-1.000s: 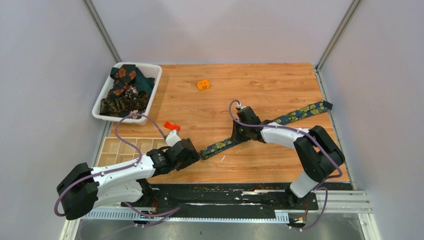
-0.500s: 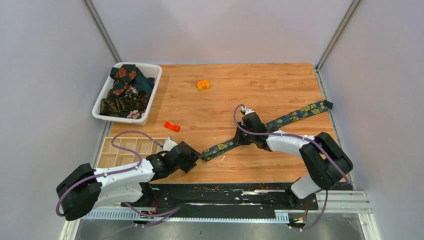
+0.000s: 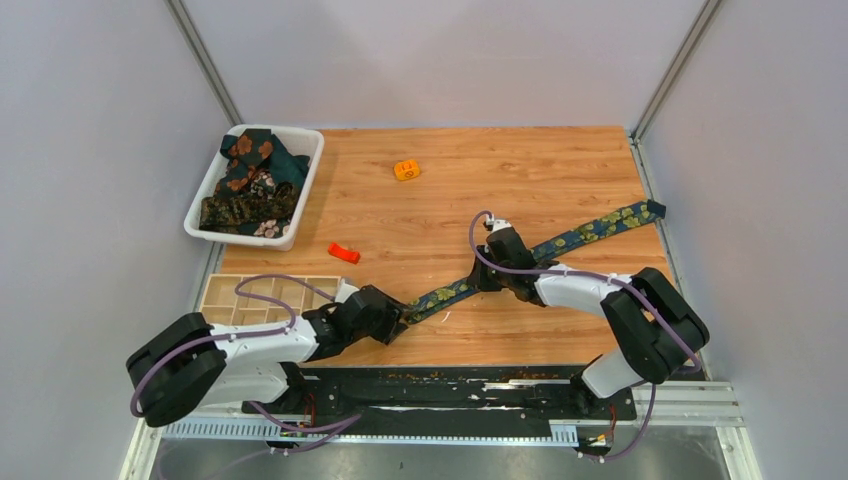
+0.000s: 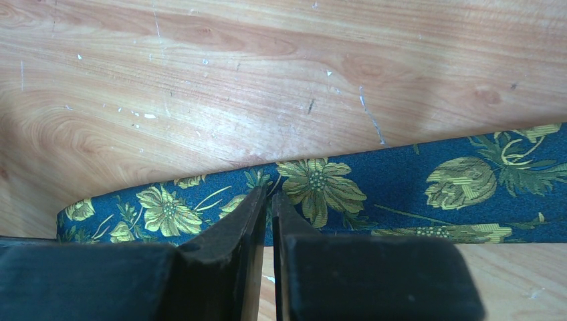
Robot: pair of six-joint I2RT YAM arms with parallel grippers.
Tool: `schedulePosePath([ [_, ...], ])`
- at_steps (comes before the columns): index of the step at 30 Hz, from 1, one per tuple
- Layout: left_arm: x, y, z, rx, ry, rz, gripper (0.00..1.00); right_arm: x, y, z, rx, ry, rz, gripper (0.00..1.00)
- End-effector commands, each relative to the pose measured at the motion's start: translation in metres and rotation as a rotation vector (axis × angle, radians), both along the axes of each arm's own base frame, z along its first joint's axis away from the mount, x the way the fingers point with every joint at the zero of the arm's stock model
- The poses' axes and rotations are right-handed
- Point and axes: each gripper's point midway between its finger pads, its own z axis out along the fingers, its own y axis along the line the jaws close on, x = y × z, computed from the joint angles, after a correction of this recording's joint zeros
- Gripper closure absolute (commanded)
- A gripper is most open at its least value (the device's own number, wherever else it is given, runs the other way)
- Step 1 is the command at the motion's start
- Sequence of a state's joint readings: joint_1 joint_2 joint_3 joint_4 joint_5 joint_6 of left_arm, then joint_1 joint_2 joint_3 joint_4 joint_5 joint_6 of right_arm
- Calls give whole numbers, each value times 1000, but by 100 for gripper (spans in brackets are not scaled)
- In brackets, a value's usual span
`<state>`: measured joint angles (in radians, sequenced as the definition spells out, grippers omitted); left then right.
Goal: Roll the ties
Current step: Roll the tie at the center of the board.
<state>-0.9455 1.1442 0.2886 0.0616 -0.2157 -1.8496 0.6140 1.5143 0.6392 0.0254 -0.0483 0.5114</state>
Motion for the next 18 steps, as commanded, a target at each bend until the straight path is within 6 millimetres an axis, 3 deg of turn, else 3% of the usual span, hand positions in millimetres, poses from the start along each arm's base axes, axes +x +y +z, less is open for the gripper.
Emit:
schedulePosePath([
  [1,5,-3,0,-19,5,23,46,-9,-15,-14,-55,33,-22,90],
  [7,16,-9,-2,133,-55,-79,74,-5,-11,-8,-31,-1,-18,90],
  [11,37,-2,7,282,-188,-127,90,-5,-7,0,1,-33,7,90],
  [15,50,31,19,538,-310,-183,93,-8,-6,8,35,-75,26,87],
  [18,51,43,29,630,-373,-229,85,-9,-6,12,51,-95,28,86],
])
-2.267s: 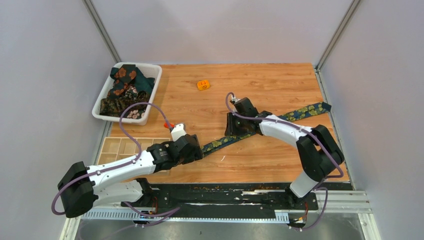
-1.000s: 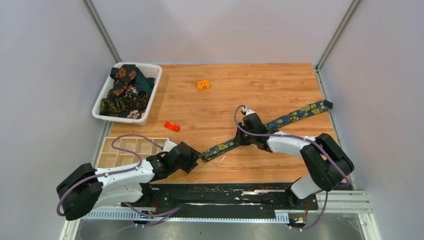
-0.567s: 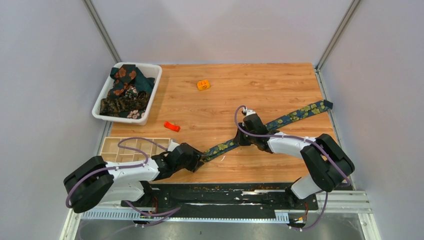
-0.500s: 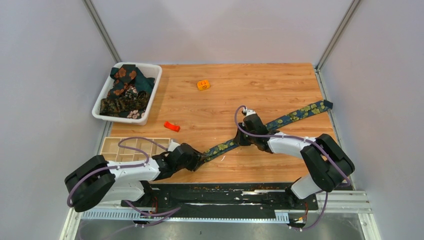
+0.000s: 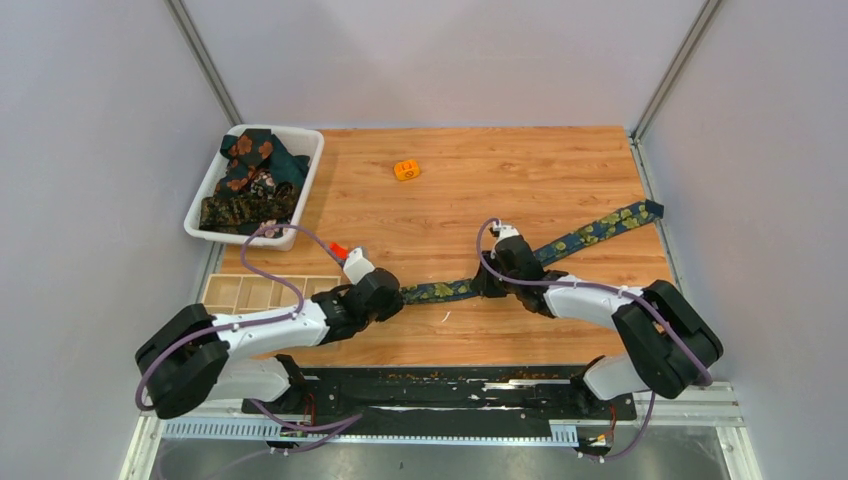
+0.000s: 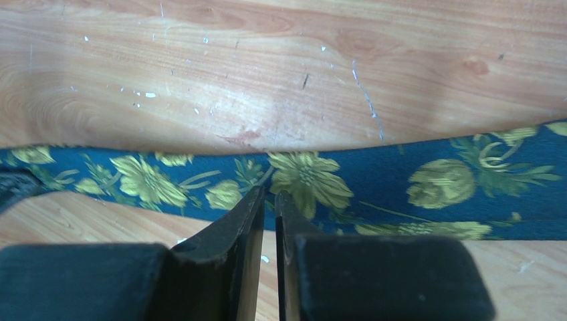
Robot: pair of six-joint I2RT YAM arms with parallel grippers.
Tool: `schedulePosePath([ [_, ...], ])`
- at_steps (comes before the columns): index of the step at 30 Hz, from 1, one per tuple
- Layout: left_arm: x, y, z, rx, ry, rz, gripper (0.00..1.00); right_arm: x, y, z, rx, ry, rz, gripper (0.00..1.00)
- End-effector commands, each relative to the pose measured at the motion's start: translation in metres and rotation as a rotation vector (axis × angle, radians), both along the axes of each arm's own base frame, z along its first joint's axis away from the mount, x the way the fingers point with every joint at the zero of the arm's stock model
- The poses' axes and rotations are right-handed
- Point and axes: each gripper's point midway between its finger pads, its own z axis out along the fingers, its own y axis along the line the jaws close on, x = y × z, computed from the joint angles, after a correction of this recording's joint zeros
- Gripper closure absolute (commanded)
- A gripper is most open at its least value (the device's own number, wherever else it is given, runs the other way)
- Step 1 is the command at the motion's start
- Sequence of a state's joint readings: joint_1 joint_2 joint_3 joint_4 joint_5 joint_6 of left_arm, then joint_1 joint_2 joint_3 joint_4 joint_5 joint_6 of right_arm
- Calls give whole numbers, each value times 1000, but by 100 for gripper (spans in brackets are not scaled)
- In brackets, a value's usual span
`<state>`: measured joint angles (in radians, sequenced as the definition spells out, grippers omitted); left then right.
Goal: Roll the ties
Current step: Roll the tie at the center of the board.
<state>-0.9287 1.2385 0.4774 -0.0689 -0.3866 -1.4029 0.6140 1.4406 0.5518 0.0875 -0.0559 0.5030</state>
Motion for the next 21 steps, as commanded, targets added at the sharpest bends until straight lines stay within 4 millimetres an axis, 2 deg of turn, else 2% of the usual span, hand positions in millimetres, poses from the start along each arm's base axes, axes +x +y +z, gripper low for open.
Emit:
schedulePosePath([
  [1,14,37,20,257,-159,-60,80,2,1,11,28,-60,17,86],
  [6,5,47,17,258,-152,-61,34,0,1,15,44,-80,18,85],
  [8,3,49,14,239,-146,-50,26,0,0,16,49,-87,17,85],
  [14,1,47,10,159,-130,-11,25,0,0,16,52,-89,19,85],
  [21,0,37,2,-53,-74,61,30,-1,1,14,51,-83,22,85],
])
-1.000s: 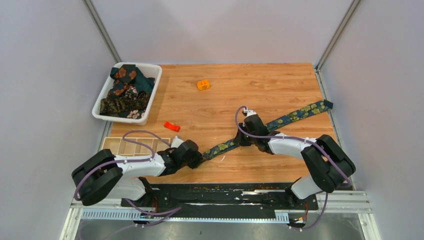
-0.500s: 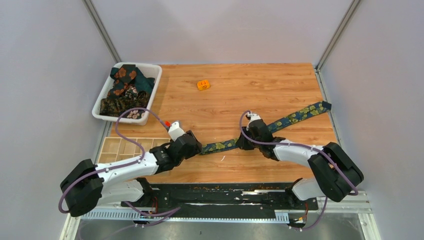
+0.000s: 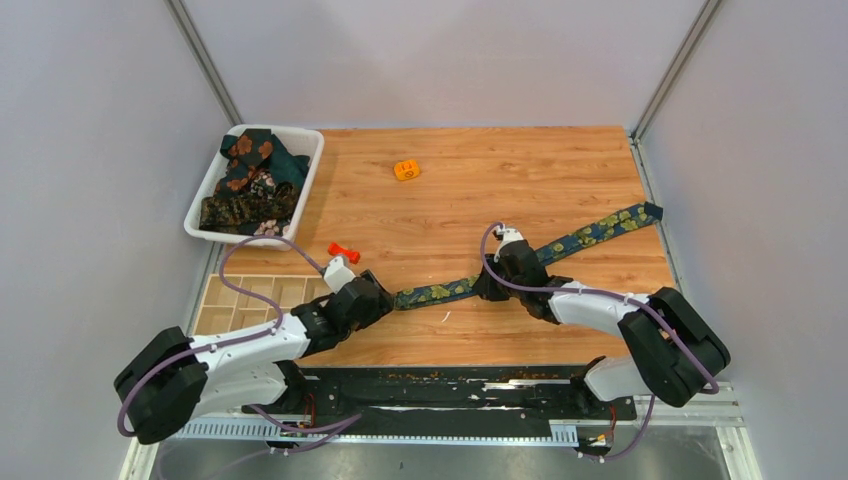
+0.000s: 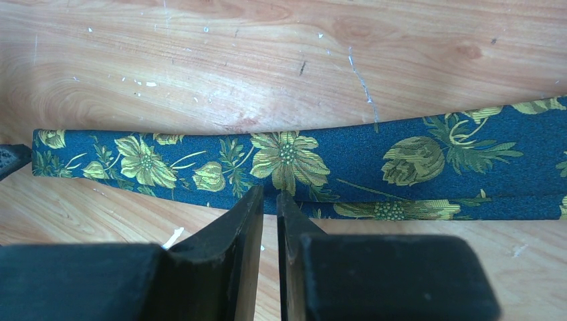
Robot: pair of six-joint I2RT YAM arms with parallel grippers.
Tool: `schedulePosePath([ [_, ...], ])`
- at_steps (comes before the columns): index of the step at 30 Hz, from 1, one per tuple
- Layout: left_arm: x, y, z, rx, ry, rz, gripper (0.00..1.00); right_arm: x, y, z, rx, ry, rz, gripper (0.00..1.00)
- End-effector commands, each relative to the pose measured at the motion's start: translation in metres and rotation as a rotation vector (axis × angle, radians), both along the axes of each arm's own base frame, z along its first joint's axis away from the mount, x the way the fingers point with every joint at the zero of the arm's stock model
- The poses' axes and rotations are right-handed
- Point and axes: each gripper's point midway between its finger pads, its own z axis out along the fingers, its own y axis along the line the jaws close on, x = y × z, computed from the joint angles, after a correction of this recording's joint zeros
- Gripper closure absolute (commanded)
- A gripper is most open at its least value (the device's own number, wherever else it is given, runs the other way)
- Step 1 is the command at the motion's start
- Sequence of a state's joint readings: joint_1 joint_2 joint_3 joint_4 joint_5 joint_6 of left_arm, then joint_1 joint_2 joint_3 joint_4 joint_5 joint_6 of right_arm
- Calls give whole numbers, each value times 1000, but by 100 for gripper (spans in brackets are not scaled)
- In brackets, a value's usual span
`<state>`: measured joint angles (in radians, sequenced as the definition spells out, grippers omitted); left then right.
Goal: Roll the ties
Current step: Roll the tie at the center of the board.
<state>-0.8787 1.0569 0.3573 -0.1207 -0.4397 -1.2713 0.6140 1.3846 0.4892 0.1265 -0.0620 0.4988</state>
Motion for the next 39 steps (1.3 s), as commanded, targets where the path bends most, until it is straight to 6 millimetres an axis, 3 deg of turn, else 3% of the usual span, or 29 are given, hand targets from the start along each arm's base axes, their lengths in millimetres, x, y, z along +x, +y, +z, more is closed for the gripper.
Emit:
schedulePosePath([
  [1,8,-14,11,-189,-19,65,31,8,6,13,32,-57,15,85],
  [7,12,-18,4,-279,22,123,31,8,6,12,31,-54,14,85],
  [15,7,-37,-13,-362,156,131,37,8,6,12,31,-55,12,85],
  [21,5,-42,-28,-353,208,142,42,8,6,12,31,-53,13,85],
  [27,4,-38,-35,-324,221,160,53,8,6,11,31,-50,12,86],
  [32,5,-32,-38,-274,210,157,69,8,7,12,35,-53,14,86],
  [39,14,-28,-26,-186,123,89,88,5,11,23,74,-86,41,85],
])
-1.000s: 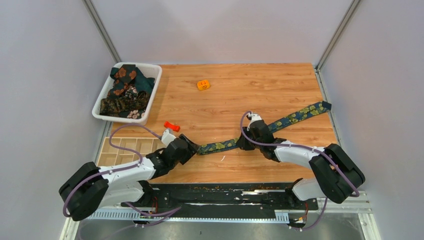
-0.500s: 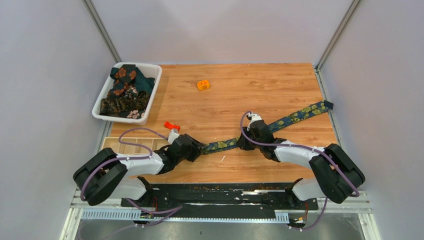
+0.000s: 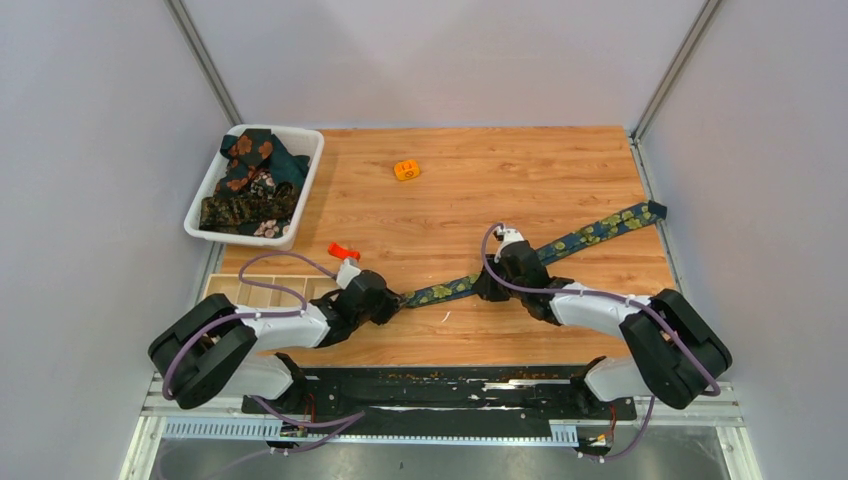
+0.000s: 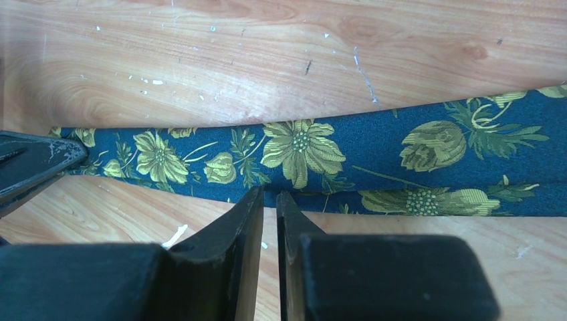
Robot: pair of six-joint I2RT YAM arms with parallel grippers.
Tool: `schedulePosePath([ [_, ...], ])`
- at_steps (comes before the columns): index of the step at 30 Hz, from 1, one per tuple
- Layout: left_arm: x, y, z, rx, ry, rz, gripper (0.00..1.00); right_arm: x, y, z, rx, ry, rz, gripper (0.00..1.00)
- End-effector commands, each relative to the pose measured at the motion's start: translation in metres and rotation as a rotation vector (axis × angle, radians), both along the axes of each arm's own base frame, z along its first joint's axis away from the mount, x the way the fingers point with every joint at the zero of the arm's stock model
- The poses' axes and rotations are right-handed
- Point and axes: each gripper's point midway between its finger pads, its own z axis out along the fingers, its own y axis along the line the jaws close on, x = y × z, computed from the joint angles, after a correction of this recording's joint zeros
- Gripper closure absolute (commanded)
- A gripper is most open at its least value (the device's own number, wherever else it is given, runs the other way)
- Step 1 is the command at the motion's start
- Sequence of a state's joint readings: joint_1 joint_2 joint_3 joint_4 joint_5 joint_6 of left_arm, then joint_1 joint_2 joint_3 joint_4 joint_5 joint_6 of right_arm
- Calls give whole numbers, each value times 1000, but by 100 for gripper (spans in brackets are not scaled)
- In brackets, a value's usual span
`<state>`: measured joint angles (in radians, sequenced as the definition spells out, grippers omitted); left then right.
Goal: Roll the ties
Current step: Roll the tie at the center of the board.
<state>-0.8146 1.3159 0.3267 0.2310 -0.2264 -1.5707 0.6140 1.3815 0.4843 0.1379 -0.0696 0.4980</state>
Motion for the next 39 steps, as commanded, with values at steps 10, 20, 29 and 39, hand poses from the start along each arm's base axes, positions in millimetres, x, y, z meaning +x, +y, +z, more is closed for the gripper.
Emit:
schedulePosePath([
  [10,12,61,31,457,-181,-84,100,-19,64,77,141,-115,202,82],
  [20,12,80,57,566,-255,-120,100,-28,148,82,185,-58,270,89],
  [29,8,84,66,583,-287,-153,100,-26,206,64,169,-14,329,100],
  [39,6,82,68,555,-290,-154,100,-26,229,26,143,53,358,100],
])
